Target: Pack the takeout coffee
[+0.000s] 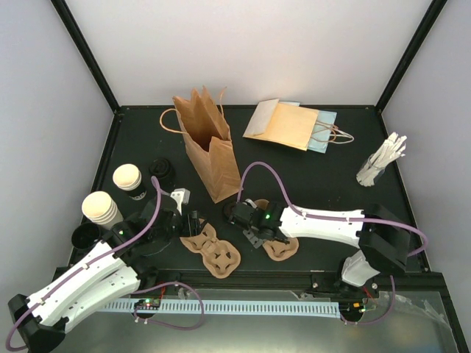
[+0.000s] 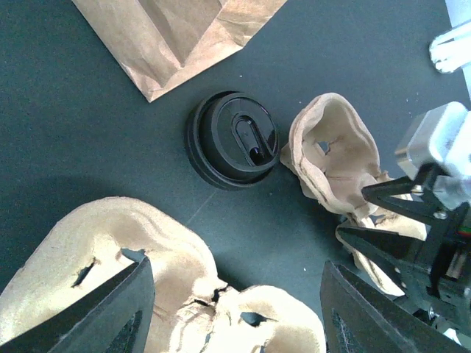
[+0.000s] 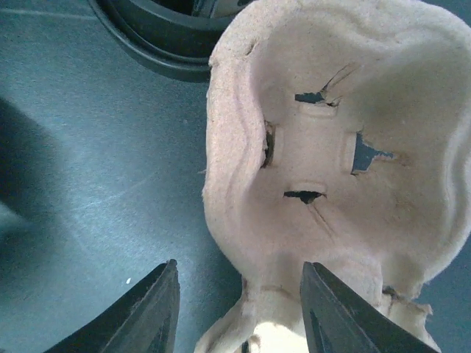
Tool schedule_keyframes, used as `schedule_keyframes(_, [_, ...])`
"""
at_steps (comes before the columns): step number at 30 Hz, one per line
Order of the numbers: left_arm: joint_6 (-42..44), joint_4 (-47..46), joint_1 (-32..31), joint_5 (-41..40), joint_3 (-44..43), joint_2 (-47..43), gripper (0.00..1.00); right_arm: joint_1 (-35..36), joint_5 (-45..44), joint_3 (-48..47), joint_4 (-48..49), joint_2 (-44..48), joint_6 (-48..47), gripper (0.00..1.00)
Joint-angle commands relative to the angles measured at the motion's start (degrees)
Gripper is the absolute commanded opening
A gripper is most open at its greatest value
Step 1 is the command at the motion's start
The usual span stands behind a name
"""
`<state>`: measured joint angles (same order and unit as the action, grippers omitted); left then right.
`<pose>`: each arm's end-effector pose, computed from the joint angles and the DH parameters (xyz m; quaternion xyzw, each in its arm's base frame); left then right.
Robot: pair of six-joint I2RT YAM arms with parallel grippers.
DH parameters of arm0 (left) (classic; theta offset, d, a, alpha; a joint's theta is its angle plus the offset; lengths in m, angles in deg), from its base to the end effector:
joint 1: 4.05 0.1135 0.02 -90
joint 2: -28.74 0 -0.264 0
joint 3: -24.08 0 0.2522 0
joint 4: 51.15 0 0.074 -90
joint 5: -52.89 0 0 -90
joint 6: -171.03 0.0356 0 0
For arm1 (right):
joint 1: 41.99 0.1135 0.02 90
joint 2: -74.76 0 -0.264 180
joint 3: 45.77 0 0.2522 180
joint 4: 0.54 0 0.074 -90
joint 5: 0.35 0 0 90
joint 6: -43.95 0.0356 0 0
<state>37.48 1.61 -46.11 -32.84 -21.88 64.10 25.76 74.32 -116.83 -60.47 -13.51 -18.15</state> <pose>0.0975 -0.0916 0.2392 0.0032 0.9136 -0.3003 0.2741 0.1136 0.2529 0.1971 -0.3216 0.9310 -0.0067 0.1727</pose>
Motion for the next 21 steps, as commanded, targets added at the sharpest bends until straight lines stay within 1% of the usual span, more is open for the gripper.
schedule_keyframes(1, [0.8, -0.4, 0.3, -1.5, 0.1, -0.3, 0.64, -1.3, 0.1, -0.6, 1.6, -2.4, -1.3, 0.48])
schedule_keyframes(6, [0.7, -1.3, 0.3, -1.6, 0.8, -0.2, 0.64, -4.9, -4.9, 0.5, -0.5, -4.4, 0.0, 0.47])
schedule_keyframes(11, [0.7, -1.6, 0.3, -1.6, 0.9, -0.1, 0.64, -8.7, -8.3, 2.6, -1.8, -3.0, 1.5, 0.45])
schedule_keyframes(14, [0.7, -1.8, 0.3, -1.4, 0.9, 0.0, 0.64, -10.6, -12.1, 3.5, -3.5, -2.1, 2.9, 0.44])
schedule_keyframes(17, [0.7, -1.7, 0.3, -1.2, 1.0, -0.1, 0.64, -13.7, -14.7, 3.5, -5.5, -1.5, 5.6, 0.42])
schedule_keyframes(19, [0.6, -1.6, 0.3, -1.1, 1.1, -0.1, 0.64, -16.7, -16.2, 2.5, -7.7, -1.4, 8.7, 0.39])
schedule_keyframes(21, [0.6, -1.4, 0.3, -1.1, 1.1, -0.2, 0.64, -19.4, -18.1, 2.6, -9.0, -0.7, 11.3, 0.39])
